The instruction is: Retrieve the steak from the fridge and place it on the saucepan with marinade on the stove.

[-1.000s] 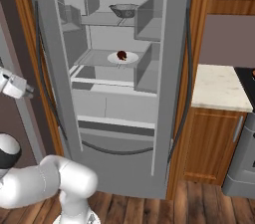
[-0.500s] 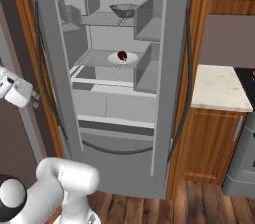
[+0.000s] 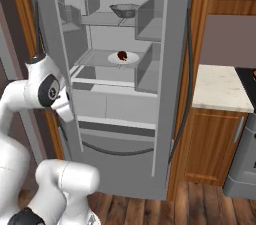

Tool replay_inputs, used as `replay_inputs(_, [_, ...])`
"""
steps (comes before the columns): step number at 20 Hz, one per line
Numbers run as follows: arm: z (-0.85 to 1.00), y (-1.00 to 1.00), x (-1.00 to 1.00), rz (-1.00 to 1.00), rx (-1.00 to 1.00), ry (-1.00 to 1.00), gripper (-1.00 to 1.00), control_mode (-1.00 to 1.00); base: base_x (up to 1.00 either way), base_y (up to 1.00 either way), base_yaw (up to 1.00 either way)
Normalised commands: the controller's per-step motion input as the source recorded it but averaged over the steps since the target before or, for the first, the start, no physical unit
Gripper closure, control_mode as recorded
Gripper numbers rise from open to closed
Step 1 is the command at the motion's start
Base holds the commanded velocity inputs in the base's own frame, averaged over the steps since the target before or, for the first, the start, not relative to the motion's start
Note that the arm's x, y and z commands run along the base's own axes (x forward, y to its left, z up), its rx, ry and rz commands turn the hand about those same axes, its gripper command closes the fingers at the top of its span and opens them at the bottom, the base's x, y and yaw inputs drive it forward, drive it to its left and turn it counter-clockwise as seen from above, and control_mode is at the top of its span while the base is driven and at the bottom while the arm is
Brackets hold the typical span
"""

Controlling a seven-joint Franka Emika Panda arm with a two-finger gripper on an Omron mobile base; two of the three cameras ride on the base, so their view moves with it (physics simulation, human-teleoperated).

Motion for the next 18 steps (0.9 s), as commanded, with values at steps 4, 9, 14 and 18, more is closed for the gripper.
replay_inputs(4, [-0.18, -0.01, 0.57, 0.08, 0.22, -0.03, -1.0, -1.0, 0.0, 0.0, 0.0])
replay_inputs(9, [-0.23, 0.0, 0.85, 0.03, 0.25, 0.0, -1.0, -1.0, 0.0, 0.0, 0.0])
replay_inputs(14, [-0.08, 0.0, 0.75, 0.03, 0.31, -0.01, -1.0, -1.0, 0.0, 0.0, 0.0])
replay_inputs(18, [-0.08, 0.25, 0.65, 0.1, 0.22, -0.01, -1.0, -1.0, 0.0, 0.0, 0.0])
